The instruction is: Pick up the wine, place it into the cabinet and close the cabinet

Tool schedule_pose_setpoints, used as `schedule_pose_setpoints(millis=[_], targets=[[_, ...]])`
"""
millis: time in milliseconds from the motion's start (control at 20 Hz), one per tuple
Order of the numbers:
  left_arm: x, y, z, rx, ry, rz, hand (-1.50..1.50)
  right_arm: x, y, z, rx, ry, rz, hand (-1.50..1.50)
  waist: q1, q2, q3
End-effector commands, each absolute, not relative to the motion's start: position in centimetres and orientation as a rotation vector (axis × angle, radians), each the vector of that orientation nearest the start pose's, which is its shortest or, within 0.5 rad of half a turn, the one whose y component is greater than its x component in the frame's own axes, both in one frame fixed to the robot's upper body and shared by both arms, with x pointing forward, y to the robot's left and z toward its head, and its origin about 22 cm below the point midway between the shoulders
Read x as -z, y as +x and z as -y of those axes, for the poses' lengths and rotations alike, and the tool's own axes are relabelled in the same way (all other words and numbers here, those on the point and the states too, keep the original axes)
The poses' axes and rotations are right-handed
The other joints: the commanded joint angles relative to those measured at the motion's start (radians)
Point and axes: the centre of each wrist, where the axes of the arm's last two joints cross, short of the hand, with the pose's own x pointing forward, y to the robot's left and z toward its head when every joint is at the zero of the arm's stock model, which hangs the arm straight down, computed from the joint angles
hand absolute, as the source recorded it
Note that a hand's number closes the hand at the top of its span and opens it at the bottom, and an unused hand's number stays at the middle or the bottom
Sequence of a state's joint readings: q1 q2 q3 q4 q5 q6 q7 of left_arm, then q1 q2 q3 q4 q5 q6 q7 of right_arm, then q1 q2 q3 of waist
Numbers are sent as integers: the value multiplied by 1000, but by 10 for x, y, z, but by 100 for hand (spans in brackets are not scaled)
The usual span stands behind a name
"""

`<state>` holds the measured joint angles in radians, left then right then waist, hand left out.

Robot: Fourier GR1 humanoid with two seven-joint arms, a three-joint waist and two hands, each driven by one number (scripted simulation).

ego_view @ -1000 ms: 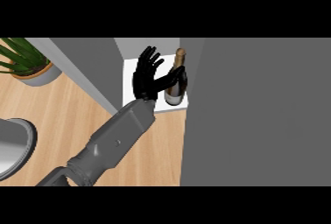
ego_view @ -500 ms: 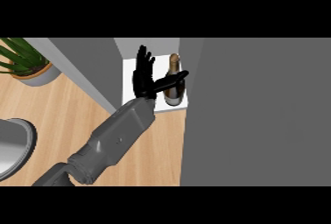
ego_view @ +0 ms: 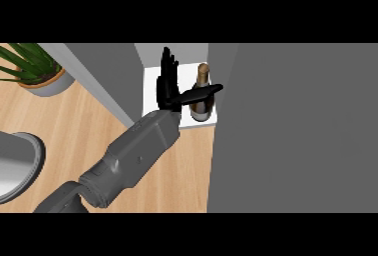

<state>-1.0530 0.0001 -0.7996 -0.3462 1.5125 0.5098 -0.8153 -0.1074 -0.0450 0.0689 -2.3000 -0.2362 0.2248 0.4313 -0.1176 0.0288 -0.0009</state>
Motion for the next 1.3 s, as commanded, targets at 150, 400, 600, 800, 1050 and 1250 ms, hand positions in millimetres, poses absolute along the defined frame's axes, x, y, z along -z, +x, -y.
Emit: schedule_pose_setpoints(millis=[150, 400, 600, 800, 1050, 1250], targets=[[-7, 387, -51, -391, -73, 1756, -150, -184, 186, 217, -339, 393, 1935, -150, 20, -6, 0], [-21, 387, -39, -410, -138, 1745, -150, -188, 189, 213, -309, 380, 1934, -150, 38, -11, 0], [-7, 373, -37, -371, -192, 1734, -150, -183, 185, 212, -308, 360, 1922, -150, 56, -17, 1], [-1, 355, -26, -345, -246, 1732, -150, -183, 192, 210, -339, 376, 1931, -150, 52, -15, 0], [6, 342, -22, -305, -235, 1754, -150, -191, 193, 203, -308, 331, 1906, -150, 90, -24, 0], [12, 327, -19, -314, -209, 1767, -150, -184, 171, 218, -304, 327, 1924, -150, 89, -27, 1]])
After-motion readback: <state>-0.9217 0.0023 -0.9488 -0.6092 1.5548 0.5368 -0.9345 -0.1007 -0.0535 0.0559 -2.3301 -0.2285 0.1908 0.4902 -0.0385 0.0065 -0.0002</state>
